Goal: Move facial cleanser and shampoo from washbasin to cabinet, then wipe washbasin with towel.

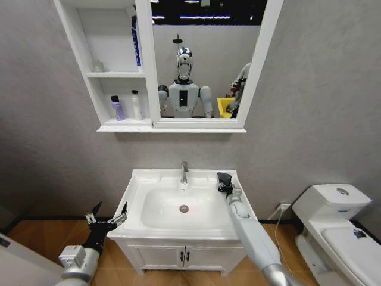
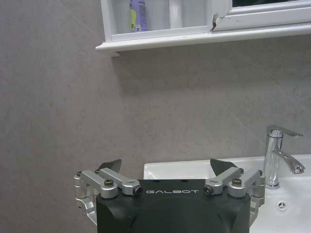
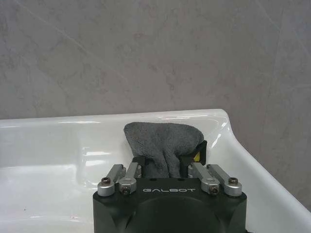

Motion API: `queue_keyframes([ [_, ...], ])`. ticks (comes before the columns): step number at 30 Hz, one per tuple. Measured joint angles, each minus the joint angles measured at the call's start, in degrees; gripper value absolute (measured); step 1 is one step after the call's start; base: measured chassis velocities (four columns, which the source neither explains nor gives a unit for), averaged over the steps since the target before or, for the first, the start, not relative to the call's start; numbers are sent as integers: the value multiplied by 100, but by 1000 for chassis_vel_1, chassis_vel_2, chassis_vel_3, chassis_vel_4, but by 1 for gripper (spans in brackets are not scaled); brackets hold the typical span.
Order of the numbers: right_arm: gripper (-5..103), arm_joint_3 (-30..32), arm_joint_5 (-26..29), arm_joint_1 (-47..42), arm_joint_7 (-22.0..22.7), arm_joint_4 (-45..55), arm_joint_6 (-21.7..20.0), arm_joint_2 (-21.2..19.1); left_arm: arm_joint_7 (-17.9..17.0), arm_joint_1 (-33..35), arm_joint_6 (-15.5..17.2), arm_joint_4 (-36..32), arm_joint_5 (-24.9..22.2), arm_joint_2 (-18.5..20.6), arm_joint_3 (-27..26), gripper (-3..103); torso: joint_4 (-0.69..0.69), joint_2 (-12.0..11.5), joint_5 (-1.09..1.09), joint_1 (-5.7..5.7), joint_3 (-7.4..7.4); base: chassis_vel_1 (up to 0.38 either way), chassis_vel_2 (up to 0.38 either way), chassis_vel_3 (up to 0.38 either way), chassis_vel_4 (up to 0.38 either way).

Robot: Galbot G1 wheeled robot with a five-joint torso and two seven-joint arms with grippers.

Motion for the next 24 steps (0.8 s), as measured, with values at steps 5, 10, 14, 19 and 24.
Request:
queue_keyframes([
  [5, 26, 48, -117, -71, -2, 111, 3, 1, 0, 0, 0, 0, 0, 0, 0, 100, 1, 0, 0, 0, 0, 0, 0, 0, 0],
  [10, 6, 102, -122, -288, 18, 480, -22, 5, 0, 0, 0, 0, 0, 0, 0, 100, 0, 0, 0, 0, 0, 0, 0, 0, 0],
  [14, 3, 91, -109, -564, 77, 1072, -142, -26, 0, 0, 0, 0, 0, 0, 0, 100, 1, 0, 0, 0, 0, 0, 0, 0, 0],
  [19, 3, -216, 72, -1016, 172, 1977, -393, -220, 0, 0, 0, 0, 0, 0, 1, 100, -1, 0, -1, 0, 0, 0, 0, 0, 0],
  [24, 3, -848, 800, -1271, 569, 2514, -909, -363, 0, 0, -1, 1, 0, 0, 1, 100, 2, 1, 0, -1, -1, 0, 0, 0, 0],
])
